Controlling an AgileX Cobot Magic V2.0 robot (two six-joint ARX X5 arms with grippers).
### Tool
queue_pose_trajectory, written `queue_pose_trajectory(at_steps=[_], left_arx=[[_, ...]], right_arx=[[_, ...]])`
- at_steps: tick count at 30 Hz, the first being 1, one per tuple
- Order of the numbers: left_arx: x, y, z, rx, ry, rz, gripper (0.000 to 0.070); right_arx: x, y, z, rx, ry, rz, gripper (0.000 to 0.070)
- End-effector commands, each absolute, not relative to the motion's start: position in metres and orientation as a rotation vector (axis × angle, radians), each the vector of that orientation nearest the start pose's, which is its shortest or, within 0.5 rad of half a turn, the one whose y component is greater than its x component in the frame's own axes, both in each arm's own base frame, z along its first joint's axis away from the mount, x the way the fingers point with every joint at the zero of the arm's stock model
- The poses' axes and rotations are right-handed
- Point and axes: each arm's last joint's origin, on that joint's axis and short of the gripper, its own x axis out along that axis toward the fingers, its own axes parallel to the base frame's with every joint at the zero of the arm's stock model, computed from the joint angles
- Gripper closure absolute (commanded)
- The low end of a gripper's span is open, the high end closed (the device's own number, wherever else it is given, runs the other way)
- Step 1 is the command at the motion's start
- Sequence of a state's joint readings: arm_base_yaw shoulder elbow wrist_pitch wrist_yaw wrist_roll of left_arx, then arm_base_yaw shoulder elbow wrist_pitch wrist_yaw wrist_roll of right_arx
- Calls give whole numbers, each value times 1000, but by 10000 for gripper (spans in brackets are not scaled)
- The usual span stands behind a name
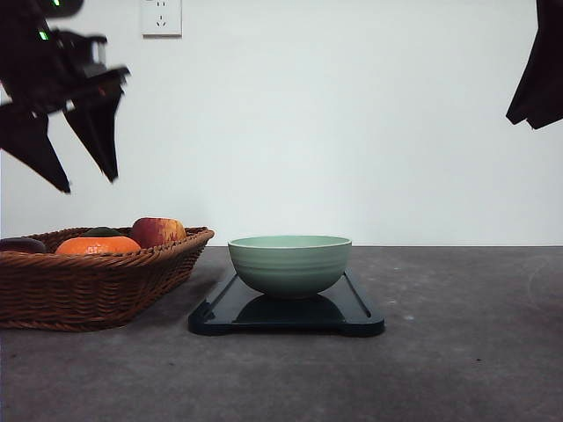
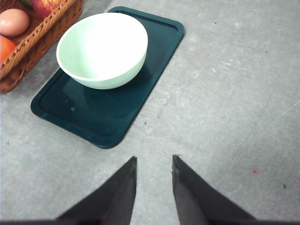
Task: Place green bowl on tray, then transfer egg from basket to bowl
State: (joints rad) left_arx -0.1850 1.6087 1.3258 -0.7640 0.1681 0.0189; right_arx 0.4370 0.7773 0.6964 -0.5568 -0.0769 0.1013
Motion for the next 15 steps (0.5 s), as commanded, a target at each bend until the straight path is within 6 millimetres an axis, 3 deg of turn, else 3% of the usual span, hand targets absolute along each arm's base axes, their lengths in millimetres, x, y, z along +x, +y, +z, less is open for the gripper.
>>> queue_pose_trajectory(at_steps=[1, 15], left_arx=[[333, -69, 272, 50, 1027, -328, 283], [363, -81, 224, 82, 1069, -312, 283]], right_arx=[[144, 70, 271, -25, 653, 467, 554], [144, 70, 271, -7, 655, 434, 554]])
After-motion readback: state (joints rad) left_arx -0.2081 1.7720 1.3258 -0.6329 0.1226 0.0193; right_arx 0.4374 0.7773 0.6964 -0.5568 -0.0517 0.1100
